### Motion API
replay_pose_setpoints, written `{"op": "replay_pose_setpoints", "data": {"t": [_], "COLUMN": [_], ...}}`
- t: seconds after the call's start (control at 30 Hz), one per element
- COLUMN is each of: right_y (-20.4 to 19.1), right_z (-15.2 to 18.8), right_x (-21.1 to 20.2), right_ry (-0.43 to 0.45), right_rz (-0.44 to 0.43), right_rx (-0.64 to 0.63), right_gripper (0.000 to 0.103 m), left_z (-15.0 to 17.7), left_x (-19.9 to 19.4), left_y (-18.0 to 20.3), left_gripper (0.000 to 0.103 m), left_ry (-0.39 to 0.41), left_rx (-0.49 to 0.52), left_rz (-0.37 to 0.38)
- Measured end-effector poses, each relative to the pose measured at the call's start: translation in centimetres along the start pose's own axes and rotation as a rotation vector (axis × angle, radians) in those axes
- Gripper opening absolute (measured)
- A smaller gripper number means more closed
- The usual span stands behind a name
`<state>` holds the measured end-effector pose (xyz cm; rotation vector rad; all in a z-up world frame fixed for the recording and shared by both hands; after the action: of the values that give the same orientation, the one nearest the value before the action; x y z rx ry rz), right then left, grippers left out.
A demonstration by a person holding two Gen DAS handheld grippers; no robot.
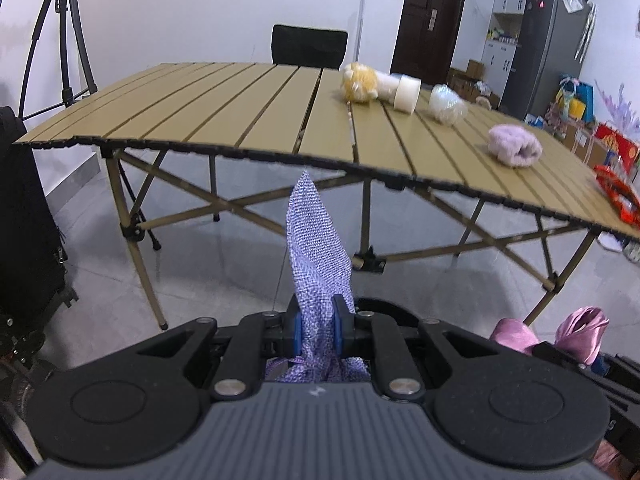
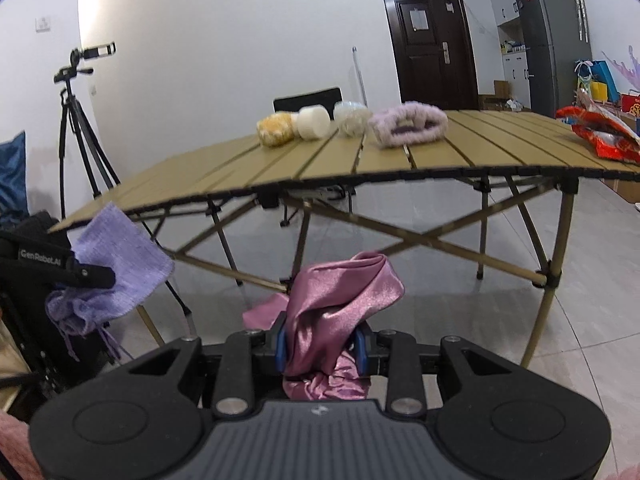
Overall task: Collect trash
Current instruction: 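Carry both cloths down from the table toward the black bin, then move the left tool holding the purple cloth over the bin opening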
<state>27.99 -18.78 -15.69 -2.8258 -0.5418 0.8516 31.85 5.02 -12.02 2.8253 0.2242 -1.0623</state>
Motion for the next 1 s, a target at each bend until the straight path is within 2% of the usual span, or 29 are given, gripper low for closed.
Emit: {"op": "replay_pose_setpoints", "data": {"t": [0.3,0.47,0.67,1.0], "right_y": [1.2,2.3,3.5,5.3], "right_z": [2.8,4.5,5.5,6.1], "right_x": [0.9,2.0,2.7,3.5], "right_ry": [-0.08,-0.141,-0.177,-0.204], "right_rz": [0.048,0.081,0.114,0.159], "right_rx": [-0.032,-0.029,-0.015,0.019], "right_gripper": [0.03,0.03,0.03,0.03], "left_z": [4.6,6.7,7.2,7.2], "left_x": [2.7,4.3,5.6,6.6], "left_y": [-1.2,-2.5,-3.2,-2.4], "left_gripper": [0.015,0.015,0.015,0.015], "left_ry": [-0.119,-0.194,-0.254,-0.29], "left_rx": [0.055,0.046,0.021,0.016], "left_rz": [-0.047,-0.077,-0.095,-0.09]}}
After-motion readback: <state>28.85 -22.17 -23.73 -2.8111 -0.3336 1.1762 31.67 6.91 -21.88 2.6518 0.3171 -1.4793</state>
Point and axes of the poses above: each gripper's, at about its wrist camera, not at the fingertips, and x roughly the way its jaws point, y to its right, z to its underside, the point moved 9 cm from there along x, roughly the way its jaws point, and after that the axes turned 4 degrees about -z, right-handed, at the moved point
